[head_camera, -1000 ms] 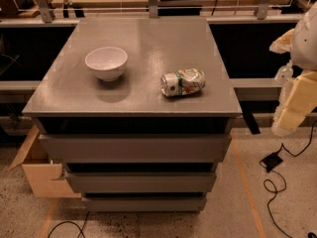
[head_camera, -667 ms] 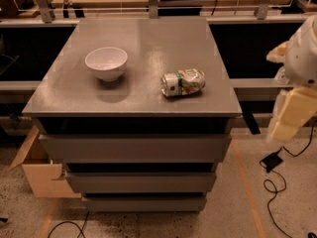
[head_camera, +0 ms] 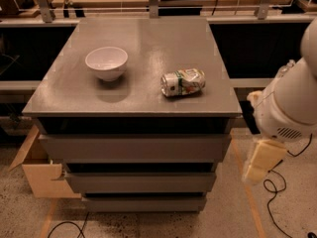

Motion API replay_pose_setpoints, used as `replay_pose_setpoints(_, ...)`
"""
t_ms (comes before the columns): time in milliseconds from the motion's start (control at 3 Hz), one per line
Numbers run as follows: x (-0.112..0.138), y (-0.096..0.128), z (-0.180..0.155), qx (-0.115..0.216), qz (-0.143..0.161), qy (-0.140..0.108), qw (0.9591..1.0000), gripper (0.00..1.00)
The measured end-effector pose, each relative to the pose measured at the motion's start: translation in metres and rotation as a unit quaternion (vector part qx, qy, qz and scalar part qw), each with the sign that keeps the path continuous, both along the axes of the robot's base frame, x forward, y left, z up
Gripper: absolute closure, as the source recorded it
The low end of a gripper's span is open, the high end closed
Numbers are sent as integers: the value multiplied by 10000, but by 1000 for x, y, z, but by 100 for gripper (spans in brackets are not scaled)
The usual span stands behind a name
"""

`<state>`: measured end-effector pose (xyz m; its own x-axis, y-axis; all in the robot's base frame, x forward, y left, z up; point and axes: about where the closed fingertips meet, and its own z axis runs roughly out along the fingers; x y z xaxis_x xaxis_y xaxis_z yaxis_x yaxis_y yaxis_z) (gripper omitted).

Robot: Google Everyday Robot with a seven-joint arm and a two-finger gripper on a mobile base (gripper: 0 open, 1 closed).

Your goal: Open top drawer

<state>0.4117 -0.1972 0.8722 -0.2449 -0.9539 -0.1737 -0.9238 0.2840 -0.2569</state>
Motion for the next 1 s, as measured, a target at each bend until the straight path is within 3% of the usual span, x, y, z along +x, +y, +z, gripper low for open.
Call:
replay_pose_setpoints(333, -5, 18, -51, 85, 78, 181, 9998, 0)
replay_pose_setpoints(667, -5, 18, -51, 86, 78, 181, 9998, 0)
replay_pose_setpoints(1000, -10, 28, -70, 307, 217, 260, 9990, 0)
